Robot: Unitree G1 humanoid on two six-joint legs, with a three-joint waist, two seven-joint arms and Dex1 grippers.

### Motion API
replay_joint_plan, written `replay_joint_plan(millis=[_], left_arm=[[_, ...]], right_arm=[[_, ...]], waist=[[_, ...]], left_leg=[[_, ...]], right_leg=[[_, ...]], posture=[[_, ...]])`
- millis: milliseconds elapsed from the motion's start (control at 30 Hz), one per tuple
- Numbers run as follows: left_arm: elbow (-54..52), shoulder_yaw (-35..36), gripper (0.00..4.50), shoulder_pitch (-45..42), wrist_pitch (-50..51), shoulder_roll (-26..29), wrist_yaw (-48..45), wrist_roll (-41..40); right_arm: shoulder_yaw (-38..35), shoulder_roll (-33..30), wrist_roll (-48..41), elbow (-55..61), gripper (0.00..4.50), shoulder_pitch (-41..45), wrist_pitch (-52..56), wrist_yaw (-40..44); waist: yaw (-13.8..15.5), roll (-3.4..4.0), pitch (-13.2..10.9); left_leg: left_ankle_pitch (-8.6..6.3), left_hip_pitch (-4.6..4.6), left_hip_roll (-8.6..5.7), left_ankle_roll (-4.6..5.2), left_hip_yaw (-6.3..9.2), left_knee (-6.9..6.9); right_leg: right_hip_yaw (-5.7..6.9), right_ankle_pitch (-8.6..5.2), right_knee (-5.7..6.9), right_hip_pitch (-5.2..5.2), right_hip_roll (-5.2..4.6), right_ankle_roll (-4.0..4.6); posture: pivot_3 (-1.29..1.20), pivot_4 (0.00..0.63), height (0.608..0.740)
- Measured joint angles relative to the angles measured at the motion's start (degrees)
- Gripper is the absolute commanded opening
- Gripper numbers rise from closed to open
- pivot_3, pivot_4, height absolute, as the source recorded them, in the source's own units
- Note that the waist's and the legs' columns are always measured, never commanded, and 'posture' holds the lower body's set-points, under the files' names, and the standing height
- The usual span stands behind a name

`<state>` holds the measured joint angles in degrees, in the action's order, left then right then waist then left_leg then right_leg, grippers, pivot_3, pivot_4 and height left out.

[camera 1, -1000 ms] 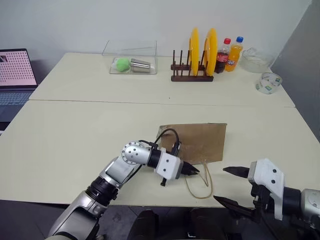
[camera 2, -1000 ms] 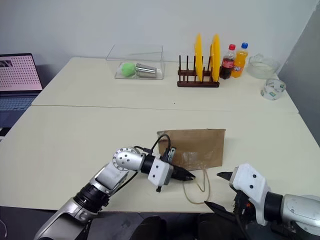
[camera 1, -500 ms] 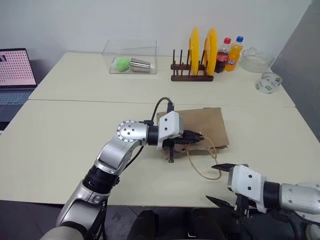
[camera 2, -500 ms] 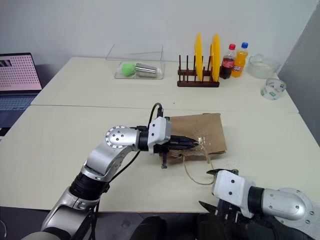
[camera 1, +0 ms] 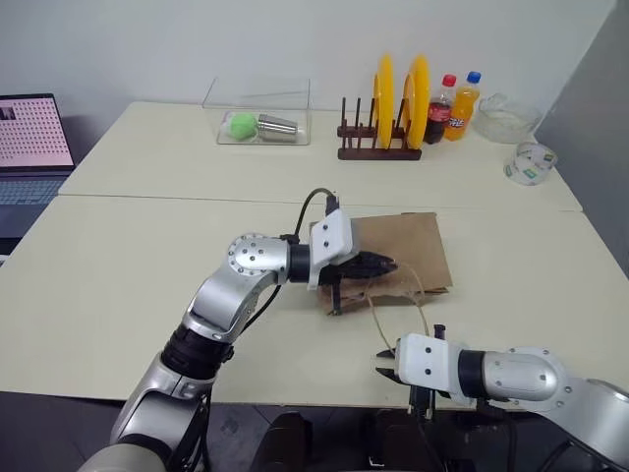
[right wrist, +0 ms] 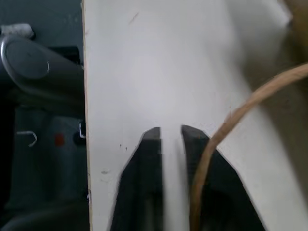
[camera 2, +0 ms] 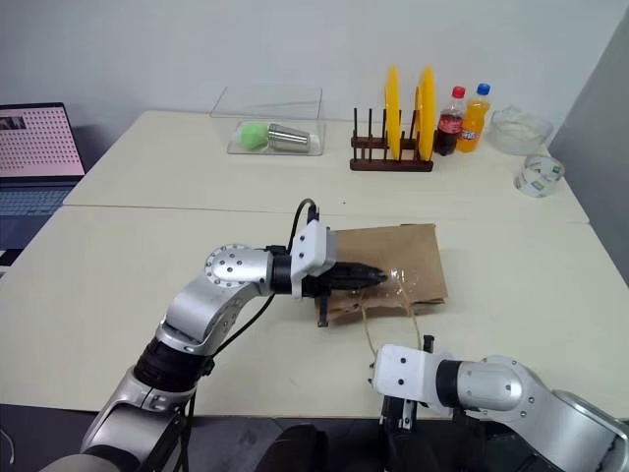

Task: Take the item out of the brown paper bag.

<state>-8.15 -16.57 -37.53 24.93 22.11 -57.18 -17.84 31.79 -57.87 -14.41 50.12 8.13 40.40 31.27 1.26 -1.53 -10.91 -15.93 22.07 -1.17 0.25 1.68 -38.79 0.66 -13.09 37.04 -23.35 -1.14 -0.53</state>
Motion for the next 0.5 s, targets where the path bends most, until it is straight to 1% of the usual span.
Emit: replay_joint_plan(millis=[100, 233, 500], left_arm=[[2.21, 1.50, 0.00, -4.24, 6.42, -1.64, 3.10, -1.16], [5.31, 2.00, 0.00, -7.99, 11.46, -3.32, 5.08, -2.64], [15.83, 4.57, 0.00, -16.76, 12.32, -4.88, 6.70, -3.46]], right_arm=[[3.24, 0.94, 4.99, -1.70, 0.02, 0.52, 0.32, 0.95], [5.76, 2.80, 10.84, -3.19, 0.02, 0.62, 0.04, 1.58], [7.61, 4.88, 18.93, -3.83, 0.02, 0.06, -1.00, 3.90]], waist=[[-0.02, 0.00, 0.00], [-0.04, 0.00, 0.00], [-0.04, 0.00, 0.01]], left_leg=[[0.00, 0.01, -0.03, 0.00, 0.00, -0.01], [0.01, 0.01, -0.03, -0.01, 0.01, -0.01], [0.02, 0.00, -0.04, -0.05, 0.03, -0.03]], right_leg=[[-0.01, 0.00, 0.00, -0.01, 0.00, -0.01], [-0.02, -0.01, 0.04, -0.03, 0.00, -0.02], [-0.01, -0.01, 0.06, -0.03, -0.01, -0.02]], posture=[[0.00, 0.150, 0.740], [0.00, 0.150, 0.740], [0.00, 0.150, 0.740]])
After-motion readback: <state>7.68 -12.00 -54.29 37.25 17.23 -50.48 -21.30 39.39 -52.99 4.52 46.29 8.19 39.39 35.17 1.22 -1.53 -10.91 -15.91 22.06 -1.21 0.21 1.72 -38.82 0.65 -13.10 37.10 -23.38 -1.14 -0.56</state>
